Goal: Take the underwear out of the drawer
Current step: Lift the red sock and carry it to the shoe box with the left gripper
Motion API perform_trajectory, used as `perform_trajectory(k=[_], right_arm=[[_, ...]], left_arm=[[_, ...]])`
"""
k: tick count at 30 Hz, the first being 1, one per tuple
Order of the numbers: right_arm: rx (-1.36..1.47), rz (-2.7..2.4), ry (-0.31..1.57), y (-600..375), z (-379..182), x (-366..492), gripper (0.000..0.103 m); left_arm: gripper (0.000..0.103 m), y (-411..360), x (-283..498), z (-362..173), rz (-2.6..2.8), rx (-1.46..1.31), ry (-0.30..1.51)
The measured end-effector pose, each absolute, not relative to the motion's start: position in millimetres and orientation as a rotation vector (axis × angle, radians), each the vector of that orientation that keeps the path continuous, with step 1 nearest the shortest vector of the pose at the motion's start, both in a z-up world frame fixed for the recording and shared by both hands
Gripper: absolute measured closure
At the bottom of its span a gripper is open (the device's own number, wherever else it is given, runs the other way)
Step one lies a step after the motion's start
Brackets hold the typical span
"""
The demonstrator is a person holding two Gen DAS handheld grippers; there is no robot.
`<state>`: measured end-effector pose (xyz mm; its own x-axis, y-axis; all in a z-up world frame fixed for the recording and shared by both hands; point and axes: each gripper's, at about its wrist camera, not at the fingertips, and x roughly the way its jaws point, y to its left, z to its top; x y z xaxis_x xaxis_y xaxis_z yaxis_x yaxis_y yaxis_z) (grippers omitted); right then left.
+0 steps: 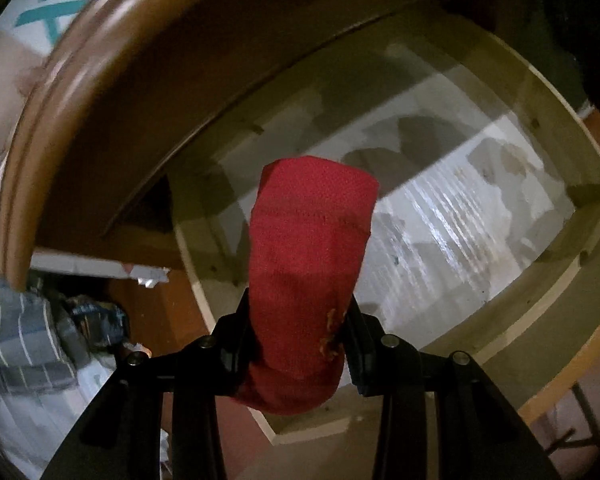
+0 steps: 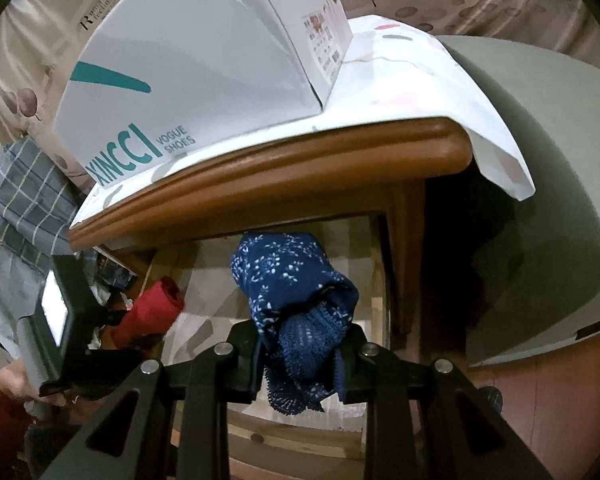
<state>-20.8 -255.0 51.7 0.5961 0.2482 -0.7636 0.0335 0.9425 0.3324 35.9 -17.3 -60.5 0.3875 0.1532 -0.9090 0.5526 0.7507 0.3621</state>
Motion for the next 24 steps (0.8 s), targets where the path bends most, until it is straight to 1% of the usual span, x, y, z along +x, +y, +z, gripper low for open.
perform_trajectory(k=[6,16,24], right_arm=[[0.316,0.124,0.944,-249,48,-16,0.077],[0.305,0.117,0.970,-250,40,-12,0.077],[0.303,0.111,0.981,-251,36,-10,0.077]], left_arm=[[0.067,-8,29,-45,-0.227,0.609,1.170],[0.067,-8,9,-10,-0.170,0.510,1.094],[0.067,1,-3,38,-0.142,0.413,1.006]])
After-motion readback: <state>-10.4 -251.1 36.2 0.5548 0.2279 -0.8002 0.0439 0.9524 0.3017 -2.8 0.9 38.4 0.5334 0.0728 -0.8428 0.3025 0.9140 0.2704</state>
